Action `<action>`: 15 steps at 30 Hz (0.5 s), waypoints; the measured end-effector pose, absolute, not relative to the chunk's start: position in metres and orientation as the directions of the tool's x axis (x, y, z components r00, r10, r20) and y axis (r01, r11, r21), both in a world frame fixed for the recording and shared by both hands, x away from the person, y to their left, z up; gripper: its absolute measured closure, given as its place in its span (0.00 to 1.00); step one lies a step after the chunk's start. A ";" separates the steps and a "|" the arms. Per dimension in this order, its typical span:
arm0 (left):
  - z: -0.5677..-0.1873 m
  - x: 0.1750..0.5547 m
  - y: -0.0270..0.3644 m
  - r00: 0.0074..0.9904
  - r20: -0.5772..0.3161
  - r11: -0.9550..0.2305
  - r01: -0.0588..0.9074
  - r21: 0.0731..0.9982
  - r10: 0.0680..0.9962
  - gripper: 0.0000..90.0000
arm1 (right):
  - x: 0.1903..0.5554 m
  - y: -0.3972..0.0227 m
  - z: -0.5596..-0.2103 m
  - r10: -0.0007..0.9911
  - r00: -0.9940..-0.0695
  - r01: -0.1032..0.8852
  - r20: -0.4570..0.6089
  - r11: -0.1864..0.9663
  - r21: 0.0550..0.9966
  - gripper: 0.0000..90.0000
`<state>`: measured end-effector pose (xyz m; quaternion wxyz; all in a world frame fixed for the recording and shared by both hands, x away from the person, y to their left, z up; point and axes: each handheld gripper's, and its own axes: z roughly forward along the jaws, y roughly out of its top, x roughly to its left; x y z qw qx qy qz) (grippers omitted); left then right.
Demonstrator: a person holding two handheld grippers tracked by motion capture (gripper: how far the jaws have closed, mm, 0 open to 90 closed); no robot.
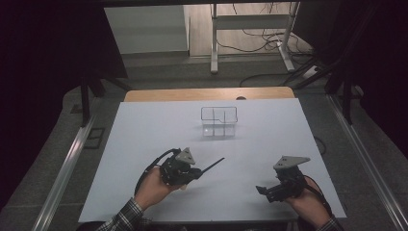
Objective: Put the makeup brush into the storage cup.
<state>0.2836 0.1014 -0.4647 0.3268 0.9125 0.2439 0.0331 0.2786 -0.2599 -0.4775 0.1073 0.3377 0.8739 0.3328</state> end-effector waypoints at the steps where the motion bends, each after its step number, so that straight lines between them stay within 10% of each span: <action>1: -0.465 0.283 0.102 0.876 -0.108 -0.657 0.429 0.620 0.470 0.92 | 0.279 -0.260 -0.478 0.661 -0.749 0.518 0.037 0.551 0.654 0.00; 15: -0.464 0.268 0.111 0.886 -0.118 -0.648 0.412 0.641 0.448 0.92 | 0.274 -0.254 -0.471 0.624 -0.780 0.471 0.043 0.541 0.697 0.00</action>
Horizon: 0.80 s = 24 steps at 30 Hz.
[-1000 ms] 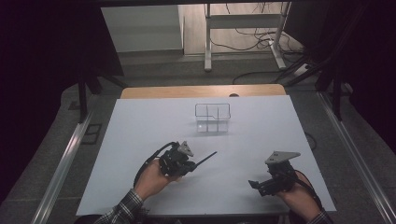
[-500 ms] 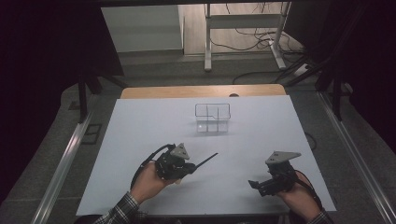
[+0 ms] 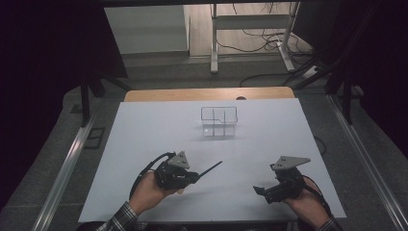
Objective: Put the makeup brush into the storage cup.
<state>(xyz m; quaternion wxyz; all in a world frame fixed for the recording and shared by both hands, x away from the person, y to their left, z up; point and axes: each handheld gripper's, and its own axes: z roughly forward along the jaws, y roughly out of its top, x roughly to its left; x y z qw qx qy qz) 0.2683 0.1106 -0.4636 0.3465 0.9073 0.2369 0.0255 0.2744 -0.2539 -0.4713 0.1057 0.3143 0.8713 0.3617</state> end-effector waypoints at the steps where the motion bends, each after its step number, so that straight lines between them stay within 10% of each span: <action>1: -0.464 0.267 0.111 0.888 -0.118 -0.649 0.410 0.641 0.444 0.92 | 0.274 -0.253 -0.471 0.620 -0.784 0.467 0.041 0.544 0.697 0.00; 24: -0.476 0.266 0.095 0.921 -0.111 -0.706 0.359 0.611 0.372 0.92 | 0.275 -0.228 -0.463 0.526 -0.851 0.388 0.006 0.620 0.681 0.00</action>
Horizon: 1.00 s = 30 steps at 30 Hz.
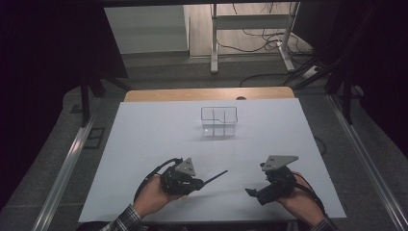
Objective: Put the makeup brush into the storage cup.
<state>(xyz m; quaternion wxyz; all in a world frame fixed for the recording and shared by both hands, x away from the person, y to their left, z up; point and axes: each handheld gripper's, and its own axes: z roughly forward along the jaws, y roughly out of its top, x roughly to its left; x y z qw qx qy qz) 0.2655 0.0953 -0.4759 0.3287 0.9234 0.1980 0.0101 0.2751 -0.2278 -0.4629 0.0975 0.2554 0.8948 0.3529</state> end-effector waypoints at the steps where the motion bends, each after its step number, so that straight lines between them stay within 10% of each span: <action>1: -0.476 0.265 0.095 0.921 -0.113 -0.705 0.360 0.611 0.372 0.92 | 0.275 -0.227 -0.463 0.524 -0.852 0.386 0.003 0.624 0.680 0.00; 30: -0.479 0.265 0.077 0.941 -0.111 -0.736 0.321 0.595 0.321 0.92 | 0.277 -0.179 -0.461 0.419 -0.907 0.307 -0.034 0.715 0.629 0.03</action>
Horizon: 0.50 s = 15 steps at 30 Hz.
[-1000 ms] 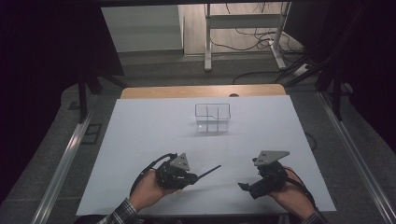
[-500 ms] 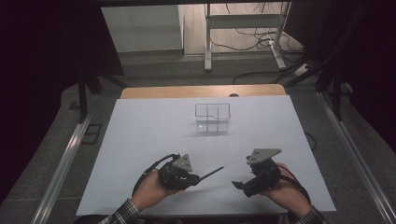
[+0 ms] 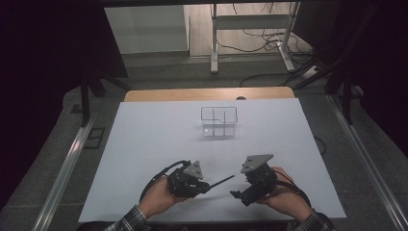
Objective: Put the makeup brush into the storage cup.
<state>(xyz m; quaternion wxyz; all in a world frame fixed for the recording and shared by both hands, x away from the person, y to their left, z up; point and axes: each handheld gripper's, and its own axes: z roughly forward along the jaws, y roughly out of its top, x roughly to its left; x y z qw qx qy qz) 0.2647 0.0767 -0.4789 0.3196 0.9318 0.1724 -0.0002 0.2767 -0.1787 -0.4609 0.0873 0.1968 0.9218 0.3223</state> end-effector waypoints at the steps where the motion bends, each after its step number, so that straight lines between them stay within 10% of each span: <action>1: -0.479 0.265 0.076 0.941 -0.111 -0.738 0.320 0.594 0.319 0.92 | 0.277 -0.178 -0.461 0.420 -0.907 0.310 -0.029 0.712 0.629 0.03; 15: -0.477 0.263 0.068 0.952 -0.102 -0.759 0.293 0.582 0.290 0.92 | 0.277 -0.158 -0.463 0.354 -0.934 0.256 -0.050 0.760 0.597 0.04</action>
